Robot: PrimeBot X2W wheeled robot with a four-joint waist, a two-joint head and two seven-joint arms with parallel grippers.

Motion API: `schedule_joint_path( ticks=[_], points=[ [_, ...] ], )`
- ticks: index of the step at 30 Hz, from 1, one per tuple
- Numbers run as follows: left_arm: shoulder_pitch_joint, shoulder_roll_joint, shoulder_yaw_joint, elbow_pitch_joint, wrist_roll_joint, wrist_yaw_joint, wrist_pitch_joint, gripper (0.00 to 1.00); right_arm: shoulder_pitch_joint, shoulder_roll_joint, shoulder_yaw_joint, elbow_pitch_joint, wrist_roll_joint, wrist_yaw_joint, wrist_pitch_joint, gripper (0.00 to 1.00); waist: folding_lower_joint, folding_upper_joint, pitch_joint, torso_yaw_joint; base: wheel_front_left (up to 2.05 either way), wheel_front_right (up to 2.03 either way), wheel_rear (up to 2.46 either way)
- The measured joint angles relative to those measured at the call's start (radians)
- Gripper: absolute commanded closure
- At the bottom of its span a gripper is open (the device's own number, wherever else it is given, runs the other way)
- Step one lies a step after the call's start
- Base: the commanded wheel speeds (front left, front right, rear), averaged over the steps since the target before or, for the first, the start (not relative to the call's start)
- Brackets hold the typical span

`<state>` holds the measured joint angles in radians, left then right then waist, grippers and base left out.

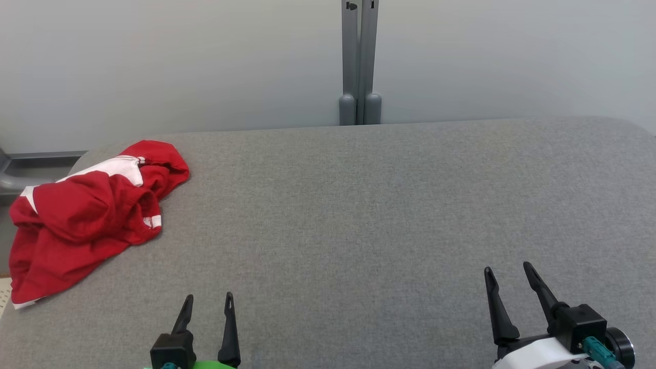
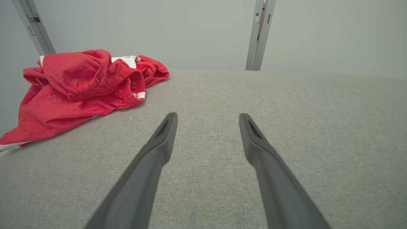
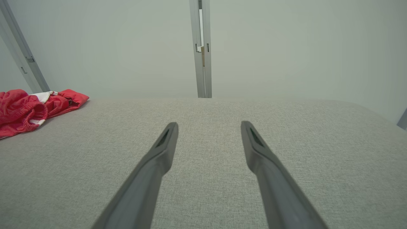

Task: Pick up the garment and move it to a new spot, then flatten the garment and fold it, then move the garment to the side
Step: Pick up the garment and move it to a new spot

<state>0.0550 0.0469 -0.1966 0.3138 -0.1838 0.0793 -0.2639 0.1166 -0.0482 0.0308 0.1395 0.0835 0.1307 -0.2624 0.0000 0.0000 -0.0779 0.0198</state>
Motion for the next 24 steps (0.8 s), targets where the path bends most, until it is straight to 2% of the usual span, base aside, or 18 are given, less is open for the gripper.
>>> schedule_joint_path(
  ticks=[7,12,24],
  points=[
    [0.0,0.0,-0.006,0.008,0.0,0.0,0.0,0.0,0.001,0.0,-0.007,-0.002,-0.007,0.0,0.0,0.0,0.0,0.0,0.0,0.005,0.0,0.0,0.0],
    [-0.005,0.0,-0.013,0.011,0.003,-0.001,0.0,0.0,0.011,0.0,-0.016,-0.006,-0.006,0.0,0.0,0.0,0.0,0.0,-0.002,0.038,0.0,0.0,0.0],
    [-0.026,0.03,-0.002,0.008,0.011,-0.002,0.0,0.0,0.001,-0.001,0.002,-0.015,0.031,0.0,0.0,0.0,0.0,0.0,-0.012,0.253,0.0,0.0,0.0]
  ],
)
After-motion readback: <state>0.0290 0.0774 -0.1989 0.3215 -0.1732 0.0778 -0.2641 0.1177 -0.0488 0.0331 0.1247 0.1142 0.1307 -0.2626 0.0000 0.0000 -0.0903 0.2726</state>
